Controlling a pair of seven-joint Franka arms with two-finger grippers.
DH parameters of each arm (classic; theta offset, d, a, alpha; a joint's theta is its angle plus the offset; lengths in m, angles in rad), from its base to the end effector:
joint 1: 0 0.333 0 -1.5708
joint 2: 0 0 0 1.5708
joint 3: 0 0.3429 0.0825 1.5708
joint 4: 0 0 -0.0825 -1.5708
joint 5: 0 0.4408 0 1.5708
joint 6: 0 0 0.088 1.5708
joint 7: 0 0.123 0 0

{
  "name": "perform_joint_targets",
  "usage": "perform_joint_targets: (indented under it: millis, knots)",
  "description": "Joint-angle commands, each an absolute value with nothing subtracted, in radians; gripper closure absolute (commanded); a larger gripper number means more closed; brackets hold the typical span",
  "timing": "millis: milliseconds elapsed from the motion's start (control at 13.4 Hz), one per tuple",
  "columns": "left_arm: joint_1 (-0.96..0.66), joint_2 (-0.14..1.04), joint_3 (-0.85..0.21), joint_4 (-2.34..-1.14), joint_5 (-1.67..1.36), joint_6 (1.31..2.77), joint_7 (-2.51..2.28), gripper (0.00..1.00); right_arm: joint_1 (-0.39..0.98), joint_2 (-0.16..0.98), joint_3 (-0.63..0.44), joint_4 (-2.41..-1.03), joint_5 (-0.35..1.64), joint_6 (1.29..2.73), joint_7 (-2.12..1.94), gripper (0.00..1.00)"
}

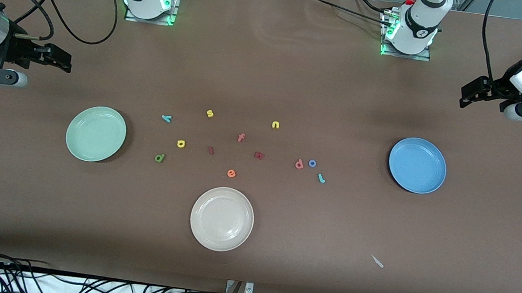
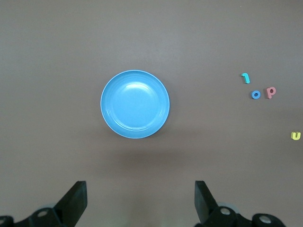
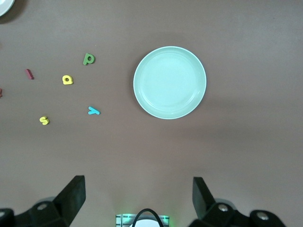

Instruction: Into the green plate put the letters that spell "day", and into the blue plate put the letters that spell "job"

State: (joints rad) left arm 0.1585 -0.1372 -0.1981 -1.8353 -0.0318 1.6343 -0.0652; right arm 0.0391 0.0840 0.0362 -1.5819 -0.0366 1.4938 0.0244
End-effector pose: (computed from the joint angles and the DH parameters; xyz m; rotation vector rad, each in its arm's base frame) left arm 0.5624 -0.0316 0.5798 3.1382 0.0492 -0.1045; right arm 0.6219 0.0414 0.5719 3.0873 0.0793 -0.2634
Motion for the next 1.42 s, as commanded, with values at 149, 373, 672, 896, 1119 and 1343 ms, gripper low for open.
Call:
perform_joint_targets:
  millis: [149,373,672,896,1119,1343]
  knots:
    - [0.161,-0.143,-0.199,-1.822,-0.061,1.624,-0.063,0.0,0.031,0.081,0.043,-1.577,-0.035,1.489,0.012,0.0]
    - [0.161,-0.138,-0.199,-1.807,-0.061,1.626,-0.063,0.0,0.031,0.081,0.043,-1.578,-0.035,1.496,0.011,0.0]
    - [0.155,-0.14,-0.207,-1.805,-0.063,1.626,-0.063,0.0,0.031,0.081,0.043,-1.578,-0.037,1.494,0.011,0.0]
    - [0.155,-0.14,-0.207,-1.804,-0.061,1.626,-0.063,0.0,0.031,0.081,0.044,-1.578,-0.035,1.491,0.011,0.0]
    - [0.155,-0.14,-0.207,-1.805,-0.063,1.626,-0.063,0.0,0.031,0.081,0.044,-1.58,-0.035,1.48,0.012,0.0]
    - [0.155,-0.14,-0.207,-1.805,-0.063,1.626,-0.063,0.0,0.031,0.083,0.043,-1.582,-0.035,1.483,0.014,0.0]
